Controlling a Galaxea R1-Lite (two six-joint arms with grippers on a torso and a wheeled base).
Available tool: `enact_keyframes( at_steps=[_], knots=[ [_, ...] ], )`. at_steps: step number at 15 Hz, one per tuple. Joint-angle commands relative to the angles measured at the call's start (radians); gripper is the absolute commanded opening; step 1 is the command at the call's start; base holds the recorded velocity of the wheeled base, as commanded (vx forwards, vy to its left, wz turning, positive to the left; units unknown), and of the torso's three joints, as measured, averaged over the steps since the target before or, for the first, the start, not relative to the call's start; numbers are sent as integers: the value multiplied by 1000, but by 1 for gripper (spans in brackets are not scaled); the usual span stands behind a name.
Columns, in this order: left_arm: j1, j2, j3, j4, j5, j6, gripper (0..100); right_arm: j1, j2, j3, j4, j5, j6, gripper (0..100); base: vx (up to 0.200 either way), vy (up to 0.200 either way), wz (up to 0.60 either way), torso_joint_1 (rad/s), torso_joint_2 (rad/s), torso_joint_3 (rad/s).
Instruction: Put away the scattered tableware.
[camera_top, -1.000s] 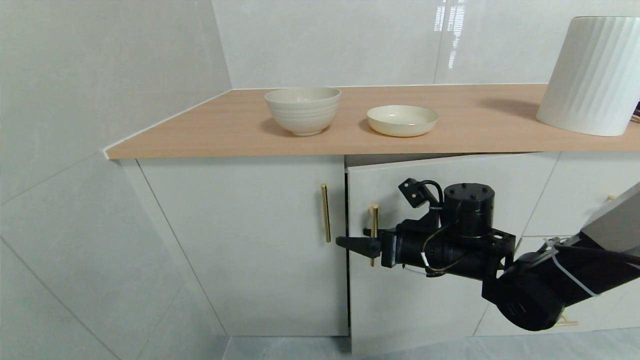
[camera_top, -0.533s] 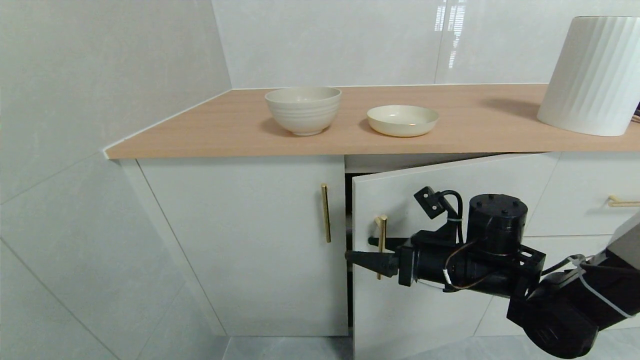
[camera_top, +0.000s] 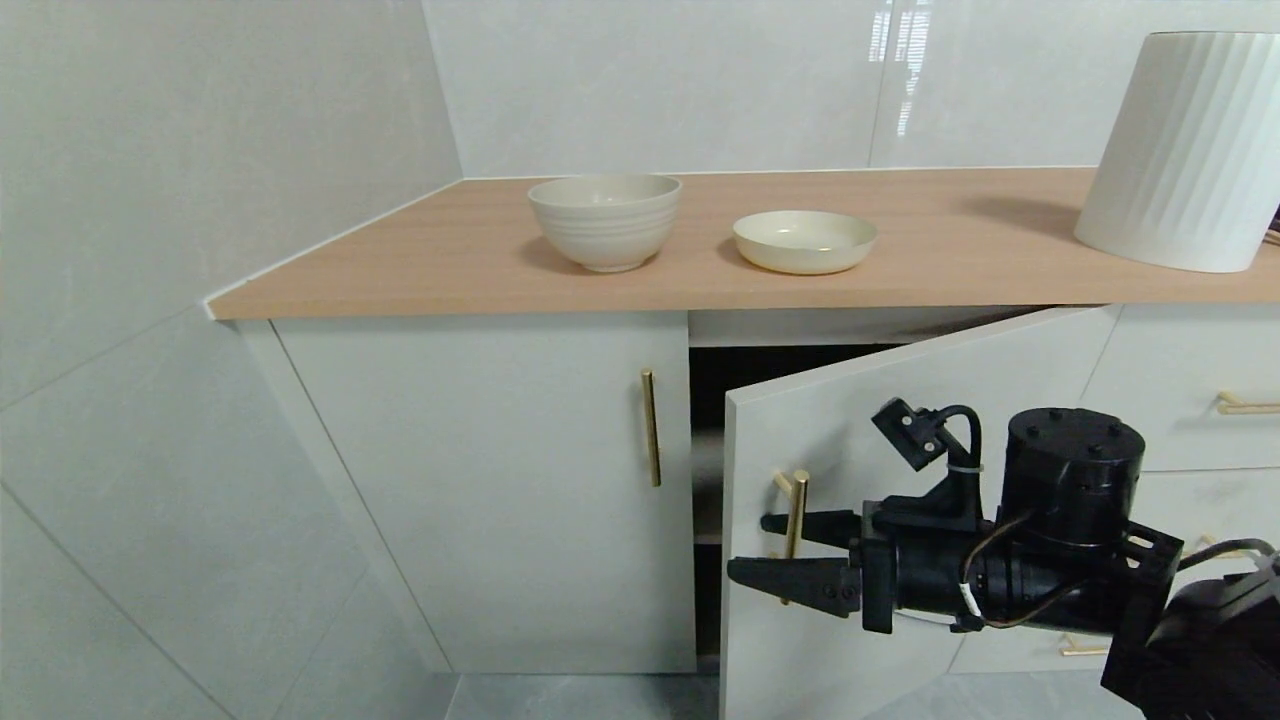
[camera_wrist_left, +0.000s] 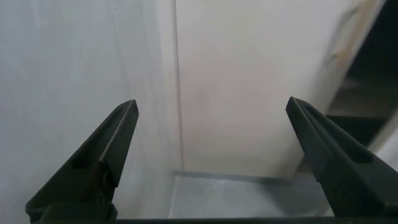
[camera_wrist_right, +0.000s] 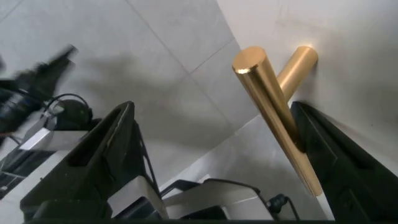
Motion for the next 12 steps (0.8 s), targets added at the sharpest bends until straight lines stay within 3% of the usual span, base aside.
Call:
enact_keyframes(
  at_steps=[1,5,8,10,11,12],
  knots=[
    [-6,168,-191,75,-94,-3,100,2,-20,15,-10,2,-1,100,0,0,0,0,0,0],
    [-6,546,-371,69,-300,-5,100,2,-18,69,-67,13,-16,100,0,0,0,0,0,0],
    [-26,833,-495,30,-494,-3,100,2,-17,90,-76,16,-22,100,0,0,0,0,0,0],
    [-68,932,-532,13,-539,-3,100,2,-20,95,-76,17,-28,100,0,0,0,0,0,0],
    [-138,1000,-535,-39,-542,-1,100,2,-20,99,-77,28,-42,100,0,0,0,0,0,0],
    [-171,1030,-530,-65,-542,-3,100,2,-18,101,-76,31,-45,100,0,0,0,0,0,0]
  ],
)
